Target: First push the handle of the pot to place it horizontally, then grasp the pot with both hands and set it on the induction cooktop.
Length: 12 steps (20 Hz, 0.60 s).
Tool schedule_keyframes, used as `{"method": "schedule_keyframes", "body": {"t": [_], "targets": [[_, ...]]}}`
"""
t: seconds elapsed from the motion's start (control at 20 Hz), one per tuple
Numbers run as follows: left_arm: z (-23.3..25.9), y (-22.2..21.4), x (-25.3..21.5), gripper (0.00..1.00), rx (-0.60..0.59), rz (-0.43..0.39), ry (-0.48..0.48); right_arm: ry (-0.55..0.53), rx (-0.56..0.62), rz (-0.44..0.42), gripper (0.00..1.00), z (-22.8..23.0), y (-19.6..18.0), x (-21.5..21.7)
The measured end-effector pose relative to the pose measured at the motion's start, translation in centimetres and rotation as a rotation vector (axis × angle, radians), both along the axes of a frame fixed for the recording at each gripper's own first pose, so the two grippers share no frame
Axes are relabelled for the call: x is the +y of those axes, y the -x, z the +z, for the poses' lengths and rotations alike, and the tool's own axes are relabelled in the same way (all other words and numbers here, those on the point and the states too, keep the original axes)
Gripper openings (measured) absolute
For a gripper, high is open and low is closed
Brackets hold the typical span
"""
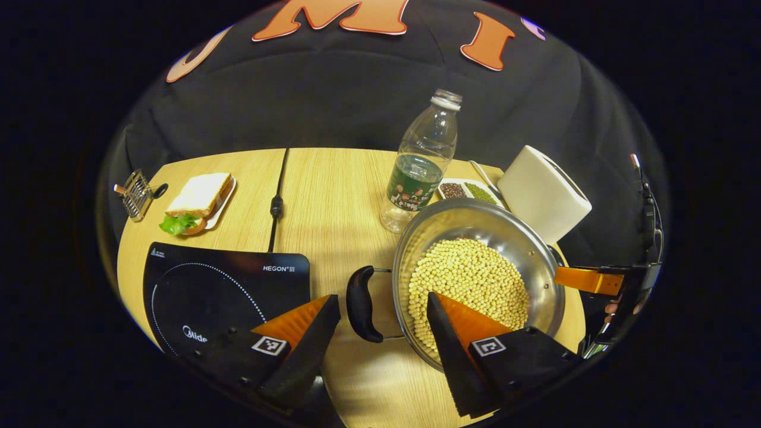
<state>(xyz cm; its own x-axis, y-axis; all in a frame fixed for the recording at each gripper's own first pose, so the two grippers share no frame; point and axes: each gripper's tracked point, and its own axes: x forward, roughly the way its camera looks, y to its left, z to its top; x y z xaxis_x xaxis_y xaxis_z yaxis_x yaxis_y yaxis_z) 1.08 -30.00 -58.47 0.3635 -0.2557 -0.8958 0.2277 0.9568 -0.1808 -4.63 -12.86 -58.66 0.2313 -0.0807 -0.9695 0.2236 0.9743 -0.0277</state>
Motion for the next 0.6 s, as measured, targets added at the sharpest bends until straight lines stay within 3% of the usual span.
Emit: {"method": "schedule_keyframes", "body": {"t": [0.1,0.15,0.3,0.35,0.4,0.5,0.55,0.6], "targets": [[-1.1,-0.4,-0.1,0.99,-0.002,0.017,-0.008,0.016,-0.004,0.002,0.83,-0.6,-0.2,-0.2],[-1.6,-0.7,-0.2,0.94,-0.008,0.031,-0.012,0.024,-0.002,0.008,0.83,-1.0,-0.2,-0.5],[-3.5,-0.7,0.1,0.92,-0.019,0.039,-0.050,0.027,-0.006,0.019,0.83,-1.9,-0.2,-0.7],[-4.1,-0.6,0.1,0.89,-0.024,0.034,-0.057,0.027,-0.016,0.023,0.83,-2.3,-0.6,-0.7],[-4.5,-0.9,-0.1,0.79,-0.038,0.036,-0.061,0.031,-0.028,0.031,0.83,-2.6,-0.7,-0.8],[-5.0,-1.3,-0.2,0.79,-0.071,0.036,-0.078,0.034,-0.037,0.048,0.83,-3.1,-0.7,-0.5],[-5.5,-1.3,-0.3,0.73,-0.082,0.039,-0.087,0.027,-0.037,0.053,0.83,-3.3,-0.7,-0.3],[-5.4,-1.3,-0.6,0.79,-0.102,0.033,-0.094,0.032,-0.043,0.061,0.83,-3.4,-0.8,-0.3]]}}
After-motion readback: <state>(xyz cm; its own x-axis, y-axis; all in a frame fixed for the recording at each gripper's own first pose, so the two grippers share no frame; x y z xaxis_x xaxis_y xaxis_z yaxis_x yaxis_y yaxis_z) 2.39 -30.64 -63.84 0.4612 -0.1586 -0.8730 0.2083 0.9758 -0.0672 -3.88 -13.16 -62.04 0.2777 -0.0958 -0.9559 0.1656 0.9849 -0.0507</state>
